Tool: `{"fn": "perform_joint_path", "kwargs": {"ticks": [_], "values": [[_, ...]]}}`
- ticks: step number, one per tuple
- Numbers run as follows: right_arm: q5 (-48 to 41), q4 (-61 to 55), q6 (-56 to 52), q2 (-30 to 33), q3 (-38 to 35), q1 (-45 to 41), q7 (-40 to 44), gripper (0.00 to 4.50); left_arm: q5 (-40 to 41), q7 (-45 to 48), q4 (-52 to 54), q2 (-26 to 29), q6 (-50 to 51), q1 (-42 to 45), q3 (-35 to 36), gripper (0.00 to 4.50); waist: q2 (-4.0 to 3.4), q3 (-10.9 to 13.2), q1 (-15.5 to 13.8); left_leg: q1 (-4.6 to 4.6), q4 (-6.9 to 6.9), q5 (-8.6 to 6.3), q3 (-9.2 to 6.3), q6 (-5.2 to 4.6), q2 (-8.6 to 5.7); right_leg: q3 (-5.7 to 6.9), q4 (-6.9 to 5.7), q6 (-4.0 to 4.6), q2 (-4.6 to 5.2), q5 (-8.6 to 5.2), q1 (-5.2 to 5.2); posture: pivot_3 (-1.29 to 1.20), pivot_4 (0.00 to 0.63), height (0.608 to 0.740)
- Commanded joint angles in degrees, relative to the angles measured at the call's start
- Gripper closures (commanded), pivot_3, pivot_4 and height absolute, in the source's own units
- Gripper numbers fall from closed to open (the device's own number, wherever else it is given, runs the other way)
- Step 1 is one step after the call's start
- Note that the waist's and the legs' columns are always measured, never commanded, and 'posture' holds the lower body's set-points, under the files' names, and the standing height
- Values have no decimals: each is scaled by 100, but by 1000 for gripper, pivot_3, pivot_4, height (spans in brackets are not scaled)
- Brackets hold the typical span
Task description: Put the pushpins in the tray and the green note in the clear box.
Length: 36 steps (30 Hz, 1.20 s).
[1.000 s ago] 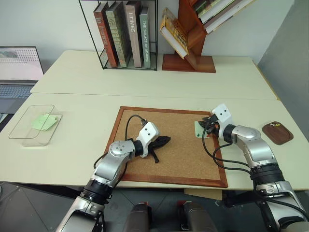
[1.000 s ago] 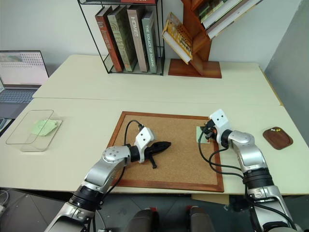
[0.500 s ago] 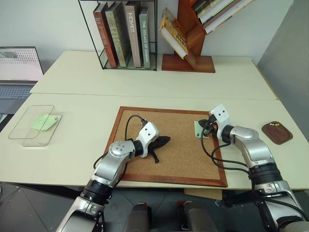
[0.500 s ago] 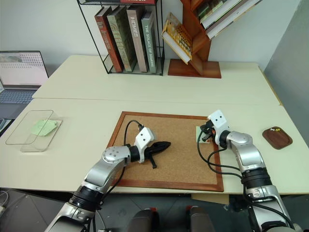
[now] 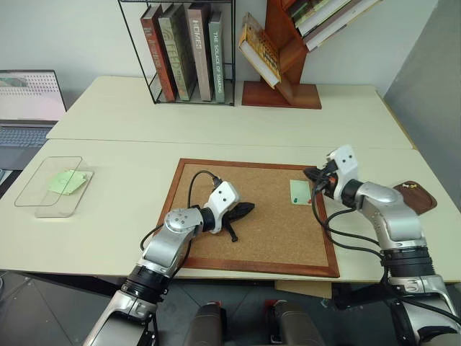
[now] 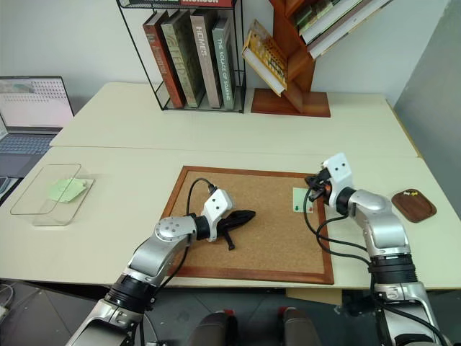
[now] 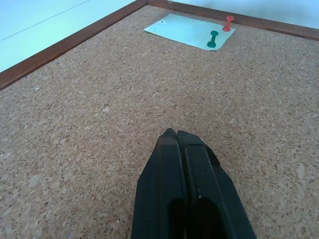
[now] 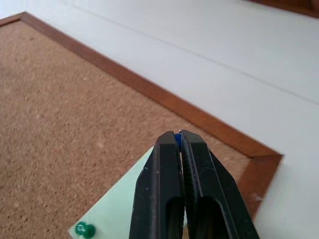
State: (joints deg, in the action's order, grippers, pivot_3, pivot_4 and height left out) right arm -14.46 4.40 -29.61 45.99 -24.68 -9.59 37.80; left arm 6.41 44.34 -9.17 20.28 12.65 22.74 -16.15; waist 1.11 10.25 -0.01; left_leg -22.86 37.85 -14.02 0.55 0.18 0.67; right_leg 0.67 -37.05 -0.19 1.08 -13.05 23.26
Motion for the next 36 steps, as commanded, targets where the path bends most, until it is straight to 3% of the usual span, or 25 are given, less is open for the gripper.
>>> {"fn": "perform_joint_path", "kwargs": {"ticks": [1, 14, 24, 36], "values": [[284, 569, 512, 118, -72, 72, -238, 4486, -284, -51, -445, -4, 41, -7, -134, 4500, -9, -6, 4, 0, 0, 0, 1, -1, 0, -1, 1, 0, 0, 0, 0, 0, 150, 740], [870, 2552, 1365, -18, 534, -991, -971, 4486, -303, -78, -454, -43, -14, -21, -102, 4500, -40, -24, 13, -2, -1, 3, 6, -6, -11, -4, 3, -6, -6, 2, -1, 0, 150, 740], [928, 3191, 1596, -57, 680, -1430, -1152, 3101, -299, -90, -393, -1, 12, -88, -68, 4500, -41, -24, 15, -3, -4, 3, 7, -6, -13, -8, 3, -10, -16, 5, -1, 0, 150, 740], [619, 2873, 1379, -89, 430, -1324, -1157, 1658, -316, -82, -395, 1, 20, -80, -61, 4500, -41, -24, 16, -2, -3, 3, 6, -6, -11, -8, 3, -10, -19, 5, -1, 0, 150, 740]]}}
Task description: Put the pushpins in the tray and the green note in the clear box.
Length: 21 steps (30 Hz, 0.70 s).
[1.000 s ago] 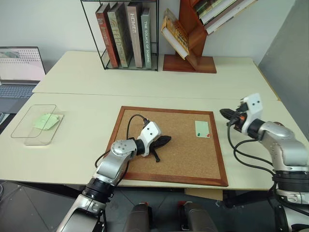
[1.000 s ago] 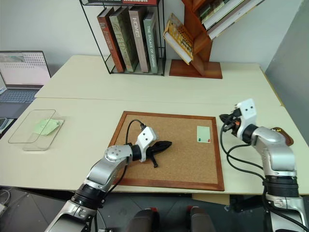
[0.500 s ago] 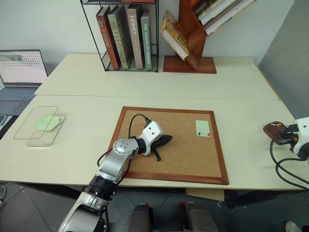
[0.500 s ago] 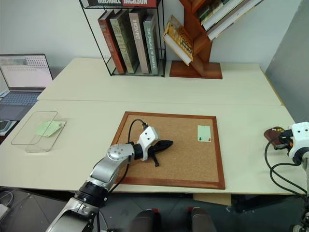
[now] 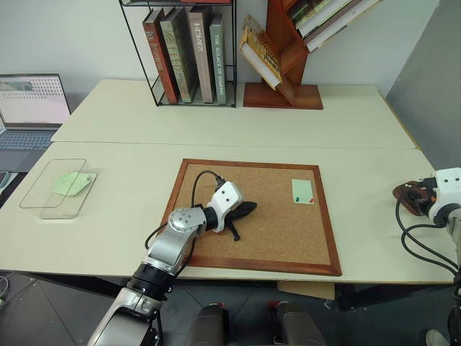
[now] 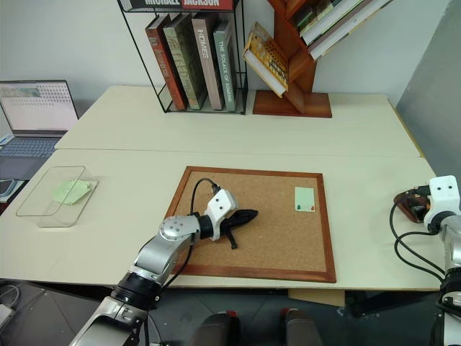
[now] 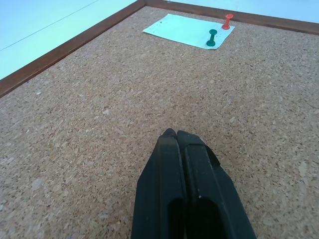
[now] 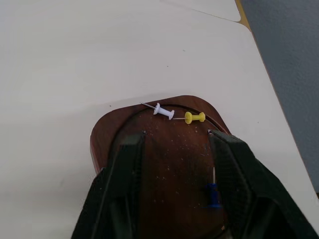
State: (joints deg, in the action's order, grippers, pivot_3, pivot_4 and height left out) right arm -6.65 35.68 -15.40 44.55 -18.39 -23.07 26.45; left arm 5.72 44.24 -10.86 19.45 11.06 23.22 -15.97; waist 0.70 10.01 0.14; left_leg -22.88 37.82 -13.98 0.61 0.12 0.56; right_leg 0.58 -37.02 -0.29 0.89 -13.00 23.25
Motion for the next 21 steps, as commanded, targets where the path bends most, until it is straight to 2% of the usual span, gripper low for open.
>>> {"fn": "perform_joint_path", "kwargs": {"ticks": [1, 4, 6, 9, 12, 16, 21], "values": [[-220, -303, 29, 29, -262, 16, -51, 1513, -248, -70, -226, 84, 182, -124, -78, 4500, 0, 0, 0, 0, 0, 0, 0, 0, 0, 0, 0, 0, 0, 0, 0, 0, 150, 740], [-701, -705, 151, -154, -624, -23, 35, 1156, -243, -66, -207, 96, 190, -133, -65, 4500, 0, 0, 0, 0, 0, 0, 0, 0, 0, 0, 0, 0, 0, 0, 0, 0, 150, 740], [-1083, -1163, 101, -304, -801, 64, 261, 1156, -239, -58, -179, 114, 199, -153, -58, 4500, -1, -1, 11, 0, 0, 0, -1, 0, 2, 0, 0, -3, -3, 1, 0, 0, 150, 740], [-1907, -2387, -809, -550, -787, 438, 733, 1156, -229, -45, -142, 145, 218, -181, -49, 4500, -1, -1, 8, -1, -1, 0, -7, 0, 5, 2, -1, -9, -6, 5, 0, 0, 150, 740], [-2374, -3386, -1390, -712, -623, 720, 860, 1156, -219, -41, -112, 165, 243, -203, -32, 4500, -3, -1, 8, -2, -4, 0, -11, 1, 15, 2, 1, -13, -5, 8, 0, 0, 150, 740], [-2290, -4358, -1285, -944, -73, 1076, 944, 1156, -208, -44, -99, 181, 276, -204, -6, 4500, -2, -1, 13, -3, -4, -1, -12, 1, 15, 4, 2, -1, 5, 1, 3, 0, 150, 740], [-1888, -4668, -849, -1150, 713, 1417, 1209, 1156, -207, -47, -79, 172, 321, -193, -1, 4500, -1, -1, 16, -2, -5, -1, -17, 1, 17, 9, 4, 3, 6, -2, 4, 0, 150, 740]]}}
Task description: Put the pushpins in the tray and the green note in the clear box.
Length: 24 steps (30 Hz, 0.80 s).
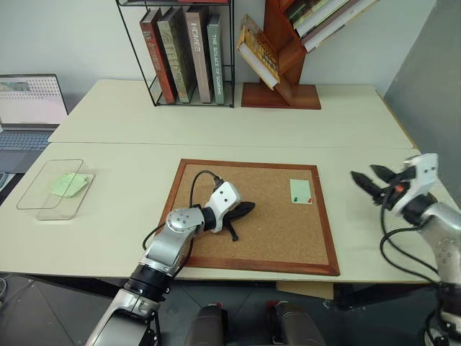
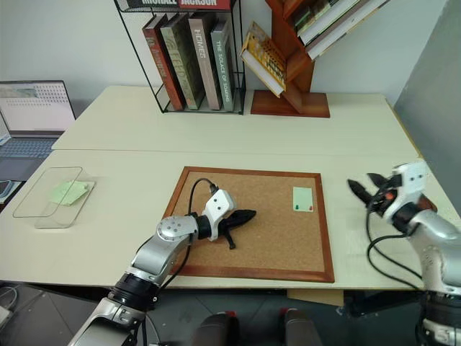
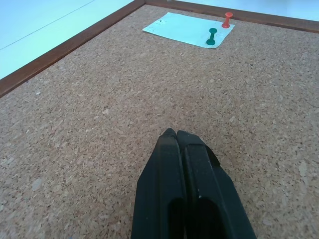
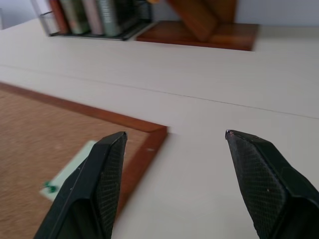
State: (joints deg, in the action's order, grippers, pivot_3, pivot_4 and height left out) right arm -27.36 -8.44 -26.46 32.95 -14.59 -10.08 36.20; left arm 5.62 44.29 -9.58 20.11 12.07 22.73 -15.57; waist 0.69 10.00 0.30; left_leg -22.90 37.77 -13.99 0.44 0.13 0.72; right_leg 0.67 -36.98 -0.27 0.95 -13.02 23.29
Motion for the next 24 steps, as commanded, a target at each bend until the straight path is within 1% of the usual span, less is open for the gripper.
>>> {"fn": "perform_joint_path", "kwargs": {"ticks": [1, 6, 12, 17, 19, 20, 24], "values": [[221, -235, 293, -54, 449, 122, 242, 1156, -195, -51, -201, 106, 227, -145, -41, 4500, 0, 0, 1, -1, 0, 0, 2, 0, 0, -1, 1, 0, 1, 0, 1, 0, 150, 740], [589, 160, 589, -235, 923, 9, 257, 1156, -202, -36, -195, 110, 237, -137, -54, 4500, 2, 1, 4, 0, 0, 0, 6, 0, -2, 0, 2, 1, 8, 0, 2, 0, 150, 740], [1029, 588, 918, -235, 1210, -45, 293, 1156, -206, -45, -165, 116, 246, -158, -53, 4500, 3, 2, 3, -1, -1, 0, 5, 0, -3, 2, 2, 1, 8, -1, 2, 0, 150, 740], [1239, 869, 1079, -326, 1307, -174, 204, 1156, -198, -50, -128, 114, 256, -185, -50, 4500, 3, 2, 3, 0, -1, 0, 6, 0, -2, 1, 2, 1, 8, -1, 2, 0, 150, 740], [1308, 978, 1141, -360, 1334, -229, 172, 1518, -198, -46, -118, 118, 259, -192, -55, 4500, 3, 2, 3, -1, -1, 0, 5, 0, -2, 2, 2, 1, 8, -1, 2, 0, 150, 740], [1359, 1044, 1166, -384, 1341, -267, 124, 1622, -200, -42, -118, 122, 261, -190, -56, 4500, 3, 2, 4, 0, -1, 0, 5, 0, -2, 2, 2, 1, 8, -1, 2, 0, 150, 740], [1466, 1193, 1245, -446, 1365, -316, 85, 2424, -200, -31, -102, 134, 269, -198, -56, 4500, 3, 2, 2, -1, -1, 0, 5, 0, -2, 2, 2, 1, 8, -1, 2, 0, 150, 740]]}}
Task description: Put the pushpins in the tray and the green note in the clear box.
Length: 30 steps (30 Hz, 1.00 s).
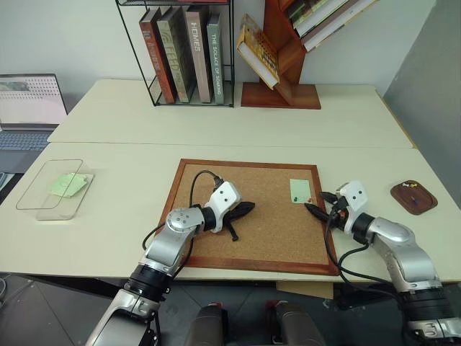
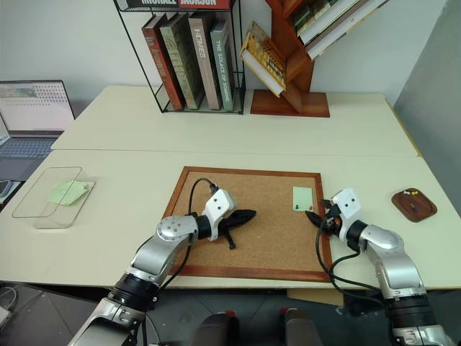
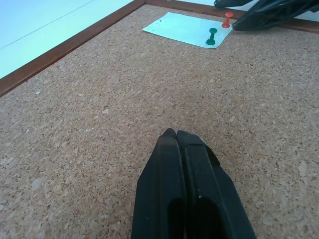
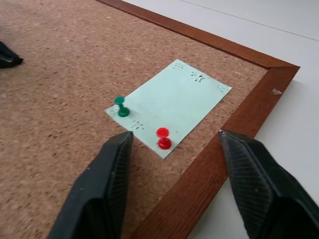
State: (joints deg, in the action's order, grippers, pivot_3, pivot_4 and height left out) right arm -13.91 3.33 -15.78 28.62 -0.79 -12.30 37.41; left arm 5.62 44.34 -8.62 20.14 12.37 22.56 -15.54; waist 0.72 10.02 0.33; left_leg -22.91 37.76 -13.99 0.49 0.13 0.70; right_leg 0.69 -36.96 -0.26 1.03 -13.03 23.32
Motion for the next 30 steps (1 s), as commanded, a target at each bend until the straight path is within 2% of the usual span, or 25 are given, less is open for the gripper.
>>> {"fn": "perform_joint_path", "kwargs": {"ticks": [1, 6, 10, 20, 30], "values": [[142, 31, 197, -18, -5, -90, -34, 2573, -202, -33, -194, 134, 238, -184, -61, 4500, 0, 0, -1, 0, 0, 0, 0, 0, 0, 0, 0, 0, 0, 0, 0, 0, 150, 740], [239, -2, 248, -31, 35, -20, -60, 3696, -201, -11, -177, 155, 245, -200, -67, 4500, 1, 0, 0, 1, -1, 0, 2, 0, 0, -1, 0, 0, 0, 0, 0, 0, 150, 740], [260, -65, 321, -15, 66, 25, -50, 4387, -205, 4, -183, 167, 242, -204, -73, 4500, 1, 0, 1, 2, -1, 0, 2, 0, 1, -1, 0, 0, 0, 0, 0, 0, 150, 740], [48, -576, 891, -147, -43, 169, 35, 4447, -229, 4, -253, 183, 216, -189, -84, 4500, 3, 2, 0, 0, -16, 0, 3, 0, 0, -1, 4, 1, 0, -1, 5, 0, 150, 740], [-309, -877, 691, -195, -361, 186, -44, 4447, -247, -19, -275, 163, 211, -194, -123, 4500, 3, 2, 1, 3, -22, 0, 4, 0, 0, -2, 3, 1, -1, -1, 7, 0, 150, 740]]}}
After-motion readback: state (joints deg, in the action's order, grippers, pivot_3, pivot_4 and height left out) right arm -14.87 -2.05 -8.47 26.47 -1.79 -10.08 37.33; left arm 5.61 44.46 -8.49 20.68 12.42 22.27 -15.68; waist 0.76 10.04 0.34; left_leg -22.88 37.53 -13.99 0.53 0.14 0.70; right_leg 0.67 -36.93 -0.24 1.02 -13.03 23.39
